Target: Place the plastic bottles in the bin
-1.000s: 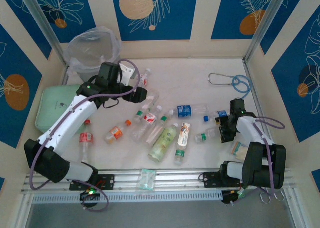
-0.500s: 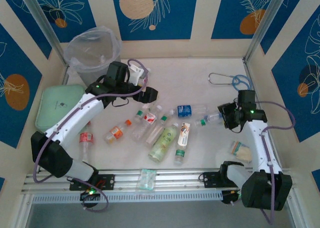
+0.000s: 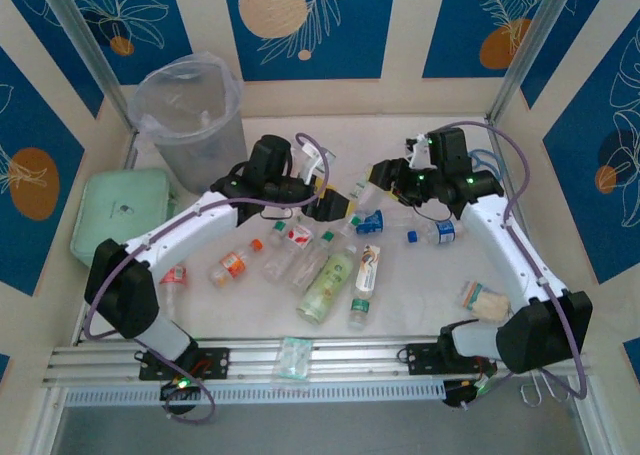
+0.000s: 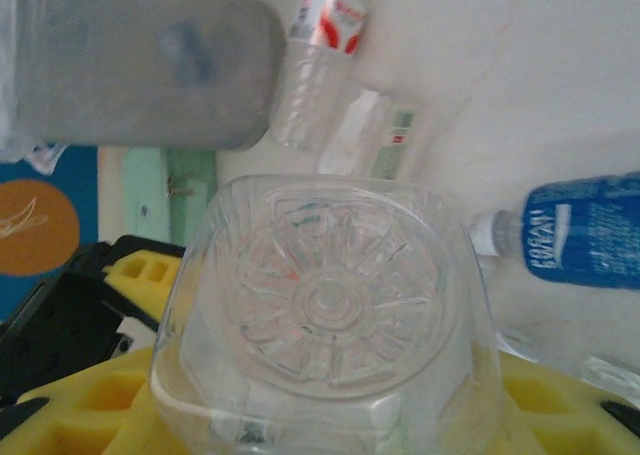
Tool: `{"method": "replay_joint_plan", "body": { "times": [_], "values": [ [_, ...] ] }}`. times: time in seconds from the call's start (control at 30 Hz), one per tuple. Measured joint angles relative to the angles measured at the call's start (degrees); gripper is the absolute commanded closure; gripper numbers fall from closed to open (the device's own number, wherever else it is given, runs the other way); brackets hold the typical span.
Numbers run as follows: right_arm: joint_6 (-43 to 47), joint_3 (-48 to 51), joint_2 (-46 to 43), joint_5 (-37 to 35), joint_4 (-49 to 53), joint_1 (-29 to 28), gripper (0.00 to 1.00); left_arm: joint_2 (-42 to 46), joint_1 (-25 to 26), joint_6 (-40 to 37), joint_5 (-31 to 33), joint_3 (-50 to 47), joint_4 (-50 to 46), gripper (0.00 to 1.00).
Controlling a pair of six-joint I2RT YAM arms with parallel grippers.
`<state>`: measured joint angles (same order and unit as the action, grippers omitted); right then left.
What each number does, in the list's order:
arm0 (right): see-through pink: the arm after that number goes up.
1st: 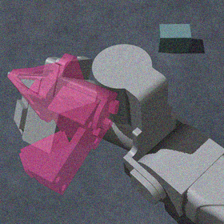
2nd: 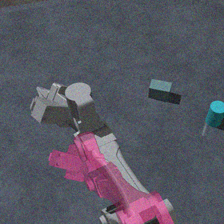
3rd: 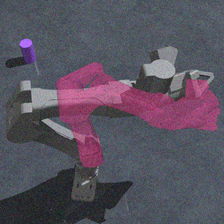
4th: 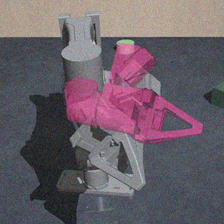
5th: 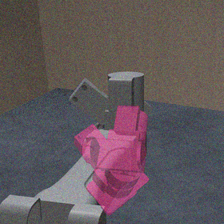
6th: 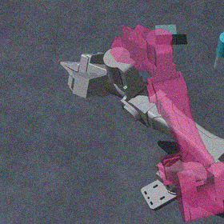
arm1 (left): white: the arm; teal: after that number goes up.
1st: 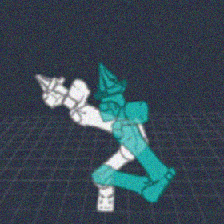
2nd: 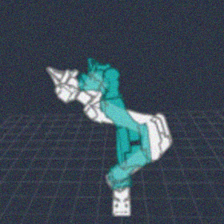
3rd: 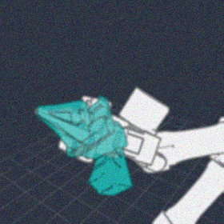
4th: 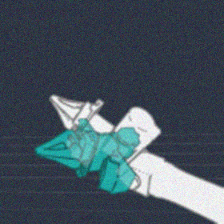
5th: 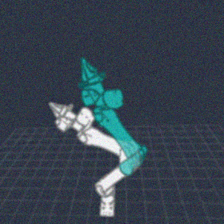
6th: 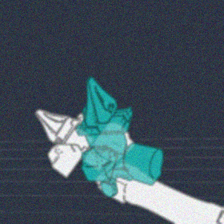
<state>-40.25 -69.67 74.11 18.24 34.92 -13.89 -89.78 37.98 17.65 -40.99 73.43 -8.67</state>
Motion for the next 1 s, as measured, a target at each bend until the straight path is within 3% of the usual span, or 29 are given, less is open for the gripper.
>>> {"method": "replay_joint_plan", "body": {
  "times": [0.27, 0.5, 0.57, 0.6, 0.7, 0.83, 0.87, 0.9, 1.0],
  "values": [
    [2.6, -2.6, 2.6, 2.9, -1.0, -3.4, 0.85, -2.1, 0.9, 1.2, 1.5, -0.2, 3.1, 0.04],
    [2.3, -2.6, 3.0, 3.1, -1.8, -3.8, 0.84, -3.1, 2.1, -0.1, 5.8, 0.0, 0.4, 0.37],
    [2.2, -2.6, 3.6, 3.0, -2.2, -3.8, 0.80, -3.1, 2.3, -0.3, 7.1, 0.2, 0.2, 0.45],
    [2.1, -2.6, 3.8, 3.0, -2.4, -3.8, 0.75, -3.1, 2.3, -0.4, 7.5, 0.2, 0.1, 0.48],
    [2.1, -2.6, 4.1, 3.0, -2.5, -3.8, 0.47, -3.1, 2.3, -0.6, 7.8, 0.2, 0.0, 0.50],
    [2.3, -2.7, 4.1, 3.3, -2.1, -3.2, 0.32, -3.1, 2.4, -0.6, 8.1, 0.2, 0.0, 0.56],
    [2.3, -2.7, 4.1, 3.5, -2.0, -3.0, 0.13, -3.1, 2.4, -0.6, 8.2, 0.2, 0.0, 0.57],
    [2.3, -2.7, 4.0, 3.7, -1.5, -2.6, 0.01, -3.1, 2.4, -0.6, 8.7, 0.2, 0.0, 0.58],
    [2.9, -2.6, 2.8, 3.8, -0.1, -0.6, 0.01, -3.1, 2.4, -0.7, 10.2, 0.2, 0.0, 0.63]
  ]
}}
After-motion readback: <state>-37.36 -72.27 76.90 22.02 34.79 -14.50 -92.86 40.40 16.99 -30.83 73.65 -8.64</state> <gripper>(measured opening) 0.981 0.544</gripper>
